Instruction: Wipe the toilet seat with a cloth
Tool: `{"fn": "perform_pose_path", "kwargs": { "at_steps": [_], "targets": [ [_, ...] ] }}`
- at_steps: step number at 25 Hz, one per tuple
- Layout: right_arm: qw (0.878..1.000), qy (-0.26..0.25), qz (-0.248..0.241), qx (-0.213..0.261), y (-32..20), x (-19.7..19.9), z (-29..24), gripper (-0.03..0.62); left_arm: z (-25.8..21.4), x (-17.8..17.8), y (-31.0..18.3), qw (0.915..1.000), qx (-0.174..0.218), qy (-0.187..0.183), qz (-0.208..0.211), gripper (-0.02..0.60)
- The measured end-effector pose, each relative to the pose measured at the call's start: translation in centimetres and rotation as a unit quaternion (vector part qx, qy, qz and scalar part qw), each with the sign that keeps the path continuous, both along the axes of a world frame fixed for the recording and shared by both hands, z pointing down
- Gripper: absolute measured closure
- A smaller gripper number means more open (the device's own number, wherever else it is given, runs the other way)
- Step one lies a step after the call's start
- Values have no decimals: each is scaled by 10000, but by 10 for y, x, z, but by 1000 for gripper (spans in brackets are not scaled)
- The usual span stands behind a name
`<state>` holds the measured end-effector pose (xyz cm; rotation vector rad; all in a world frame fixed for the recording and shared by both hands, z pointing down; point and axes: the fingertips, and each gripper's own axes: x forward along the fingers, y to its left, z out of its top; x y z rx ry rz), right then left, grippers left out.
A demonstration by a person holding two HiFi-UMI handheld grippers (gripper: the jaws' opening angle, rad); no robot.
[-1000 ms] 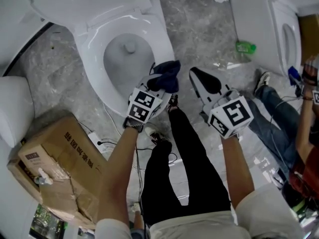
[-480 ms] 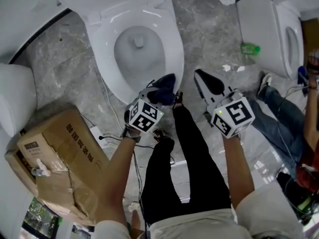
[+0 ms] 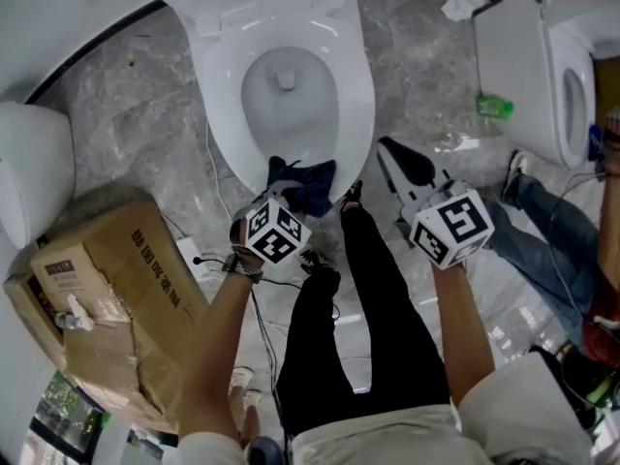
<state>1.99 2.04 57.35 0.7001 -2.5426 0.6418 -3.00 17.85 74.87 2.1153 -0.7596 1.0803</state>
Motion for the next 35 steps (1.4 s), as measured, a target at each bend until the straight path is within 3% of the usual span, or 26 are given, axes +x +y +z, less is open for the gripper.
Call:
{"fn": "perform_pose_path", "kwargs": {
  "at_steps": [3,11,18,26,35],
  "targets": [
    [10000,1,-43,1,-5,-4,0,557,1,-17,2,9999,-48,-50,-143,540],
    [9998,42,-190,-89,-28,-9,7,557,3,-84,-19,9936,-41,-178,-1115,540],
    [9990,71,-406,-171,-52,-17,12,557,-2,-154,-66,9784,123,-730,-1931,540],
    [9971,32,-735,-175,-77,-34,11,557,-2,-198,-118,9751,313,-1163,-1864,540],
    [9962,22,-831,-250,-87,-37,18,557,-3,-228,-177,9657,544,-1445,-2089,540]
  ]
}}
